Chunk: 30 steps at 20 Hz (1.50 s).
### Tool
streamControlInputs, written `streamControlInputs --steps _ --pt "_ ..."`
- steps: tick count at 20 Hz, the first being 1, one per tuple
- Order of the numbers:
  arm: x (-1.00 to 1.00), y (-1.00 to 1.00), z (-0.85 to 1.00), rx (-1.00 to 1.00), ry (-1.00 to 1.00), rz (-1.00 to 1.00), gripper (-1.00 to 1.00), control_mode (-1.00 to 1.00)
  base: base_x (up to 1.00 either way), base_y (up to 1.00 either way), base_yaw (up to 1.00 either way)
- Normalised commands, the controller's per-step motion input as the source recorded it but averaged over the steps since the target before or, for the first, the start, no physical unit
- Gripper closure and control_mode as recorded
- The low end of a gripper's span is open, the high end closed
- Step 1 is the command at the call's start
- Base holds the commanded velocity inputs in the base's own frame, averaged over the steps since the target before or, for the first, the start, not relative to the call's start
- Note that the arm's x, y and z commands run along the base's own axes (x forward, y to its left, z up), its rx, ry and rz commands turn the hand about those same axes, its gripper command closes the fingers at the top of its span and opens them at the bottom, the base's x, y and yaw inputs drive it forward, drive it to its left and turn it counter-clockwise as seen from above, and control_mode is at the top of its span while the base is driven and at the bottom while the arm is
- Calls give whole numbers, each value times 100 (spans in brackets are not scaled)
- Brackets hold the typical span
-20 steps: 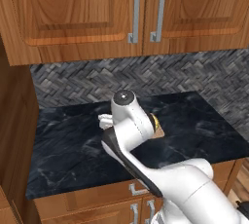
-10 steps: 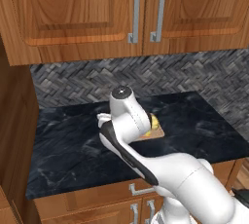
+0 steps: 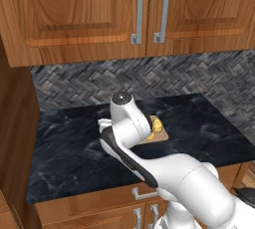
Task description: Retrieve the reheated potato from the microwave, then place the potato, cheese, and condiment on the cutting board.
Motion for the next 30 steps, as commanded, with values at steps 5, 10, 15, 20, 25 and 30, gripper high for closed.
streamControlInputs --steps 5,10,15,20,25,30 --pt "11 0 -7 0 0 0 -100 -100 0 0 0" --pt "16 0 -12 -3 0 0 -100 -100 0 0 0" --pt "19 0 -13 -4 0 0 -100 -100 0 0 0" --pt "21 2 -10 -2 0 0 -100 -100 0 0 0" --pt "21 5 -11 0 0 0 -100 -100 0 0 0" --pt "15 5 -14 -1 0 0 -100 -100 0 0 0"
